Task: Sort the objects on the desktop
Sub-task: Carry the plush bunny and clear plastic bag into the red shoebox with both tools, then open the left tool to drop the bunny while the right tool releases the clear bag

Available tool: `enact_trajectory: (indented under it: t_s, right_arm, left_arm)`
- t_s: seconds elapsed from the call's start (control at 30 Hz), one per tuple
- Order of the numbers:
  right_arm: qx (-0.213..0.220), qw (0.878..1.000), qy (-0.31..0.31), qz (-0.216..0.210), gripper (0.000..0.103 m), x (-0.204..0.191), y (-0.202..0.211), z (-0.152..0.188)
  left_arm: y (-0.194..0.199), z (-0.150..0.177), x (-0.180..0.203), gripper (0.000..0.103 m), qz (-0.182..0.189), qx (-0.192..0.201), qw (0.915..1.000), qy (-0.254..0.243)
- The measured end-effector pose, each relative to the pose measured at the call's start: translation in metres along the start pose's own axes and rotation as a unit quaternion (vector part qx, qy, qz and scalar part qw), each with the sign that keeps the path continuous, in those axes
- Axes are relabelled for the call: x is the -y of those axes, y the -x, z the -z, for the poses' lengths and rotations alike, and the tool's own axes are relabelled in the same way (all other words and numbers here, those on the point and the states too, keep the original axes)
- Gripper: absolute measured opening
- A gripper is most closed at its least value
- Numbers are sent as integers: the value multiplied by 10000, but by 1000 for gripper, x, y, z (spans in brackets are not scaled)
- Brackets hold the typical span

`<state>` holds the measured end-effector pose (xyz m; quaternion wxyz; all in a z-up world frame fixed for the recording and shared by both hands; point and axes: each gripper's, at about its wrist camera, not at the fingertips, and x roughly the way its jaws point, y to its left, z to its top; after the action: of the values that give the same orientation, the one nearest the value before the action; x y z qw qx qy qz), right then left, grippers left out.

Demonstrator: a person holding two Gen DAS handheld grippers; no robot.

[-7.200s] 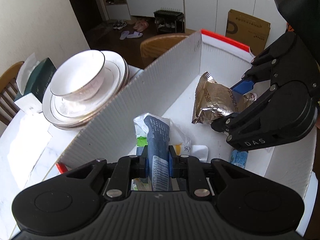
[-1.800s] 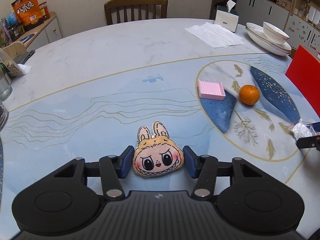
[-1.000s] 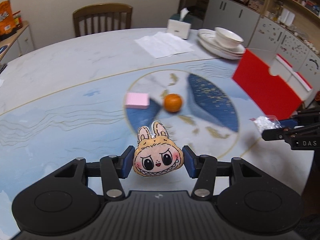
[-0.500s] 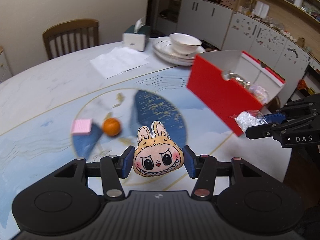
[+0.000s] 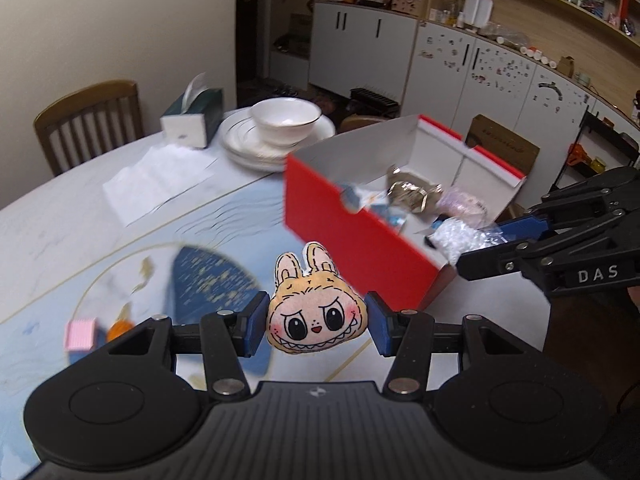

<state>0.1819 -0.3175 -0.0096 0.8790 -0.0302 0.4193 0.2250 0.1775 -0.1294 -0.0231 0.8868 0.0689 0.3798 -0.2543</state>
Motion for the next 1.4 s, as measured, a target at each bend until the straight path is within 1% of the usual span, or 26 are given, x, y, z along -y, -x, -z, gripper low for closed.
enact_trajectory:
  t_s: [0.47,0.7,0.83,1.0,1.23,1.4]
  right_arm:
    - [112,9999,-52,118,29,70,12,-6]
    - [83,9995,-26,295,29,101,6,-12]
    - [11,9992,-72,391,29,118,-1,-15]
    - [-99,9988,-104,477,29,136,-13,-18]
    - [-427,9972,-17,605,29,155,-41,-21]
    - [-700,9952,159,659,29,159,-64,-21]
  left_arm:
    - [-46,-52,65,51,155,75,9990,-416]
    - [-85,-74,90,51,245,-79,9973,-683]
    - [-109,-85,96,51,285,-260,9966,-728]
    - [-133,-97,99,51,248,-432,9950,-867]
    - [-165,-107,101,51,173,-726,9917,-1051]
    - [-185,-108,96,51,110,-967,9885,-1153]
